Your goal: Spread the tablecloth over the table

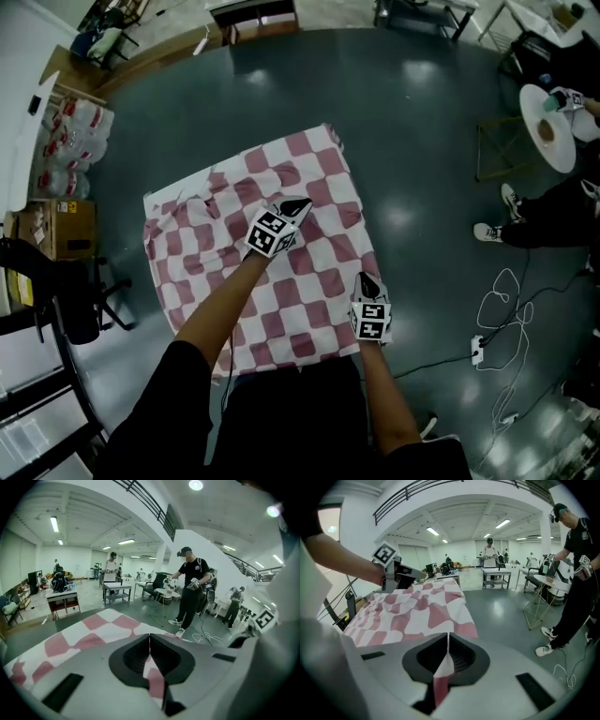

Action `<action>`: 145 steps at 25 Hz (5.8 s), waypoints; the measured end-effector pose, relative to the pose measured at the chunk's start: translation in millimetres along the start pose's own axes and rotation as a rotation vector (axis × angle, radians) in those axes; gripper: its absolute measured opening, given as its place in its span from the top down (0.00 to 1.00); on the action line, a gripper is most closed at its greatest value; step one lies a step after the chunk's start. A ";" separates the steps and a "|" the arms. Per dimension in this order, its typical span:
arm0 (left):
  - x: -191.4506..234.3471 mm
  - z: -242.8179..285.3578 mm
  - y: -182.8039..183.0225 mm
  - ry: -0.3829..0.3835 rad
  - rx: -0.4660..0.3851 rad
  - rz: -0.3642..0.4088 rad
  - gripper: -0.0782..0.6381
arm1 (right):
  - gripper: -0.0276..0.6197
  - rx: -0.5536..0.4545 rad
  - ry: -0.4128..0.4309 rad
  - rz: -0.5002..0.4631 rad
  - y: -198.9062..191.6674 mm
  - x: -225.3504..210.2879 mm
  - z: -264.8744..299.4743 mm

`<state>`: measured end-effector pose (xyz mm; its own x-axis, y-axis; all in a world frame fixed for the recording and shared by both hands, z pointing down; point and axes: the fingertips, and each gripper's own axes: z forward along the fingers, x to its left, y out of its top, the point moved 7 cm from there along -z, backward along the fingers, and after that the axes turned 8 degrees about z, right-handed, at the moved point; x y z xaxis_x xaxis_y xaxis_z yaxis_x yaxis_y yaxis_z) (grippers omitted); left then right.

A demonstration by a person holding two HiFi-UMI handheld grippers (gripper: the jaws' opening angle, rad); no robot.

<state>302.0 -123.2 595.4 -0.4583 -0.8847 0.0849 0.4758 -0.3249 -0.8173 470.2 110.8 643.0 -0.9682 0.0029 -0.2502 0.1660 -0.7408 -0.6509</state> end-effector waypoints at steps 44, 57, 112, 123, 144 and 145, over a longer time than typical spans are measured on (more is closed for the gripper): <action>47.8 140.5 26.0 -0.065 0.110 0.172 0.87 | 0.93 -0.040 0.055 0.173 15.8 -21.5 19.1; 6.6 22.1 3.0 -0.134 0.009 0.033 0.87 | 0.93 0.011 0.063 0.003 0.1 12.3 -7.2; 181.0 -472.9 -270.2 0.344 -0.002 -0.212 0.86 | 0.93 -0.067 0.364 -0.229 -1.4 512.7 29.4; 243.0 -396.9 -276.5 0.246 0.058 -0.173 0.77 | 0.93 -0.015 0.324 -0.184 32.0 521.5 120.5; 329.9 -361.0 -288.0 0.159 0.112 -0.100 0.86 | 0.93 0.055 0.305 -0.186 61.7 528.9 201.9; 337.6 -360.0 -287.2 0.164 0.119 -0.096 0.85 | 0.93 0.053 0.306 -0.184 61.5 529.1 201.6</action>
<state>-259.6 -208.3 653.6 -0.6168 -0.7850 0.0573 0.5051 -0.4506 -0.7361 -69.6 -68.7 615.1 -0.8787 0.3345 -0.3406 -0.0238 -0.7433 -0.6686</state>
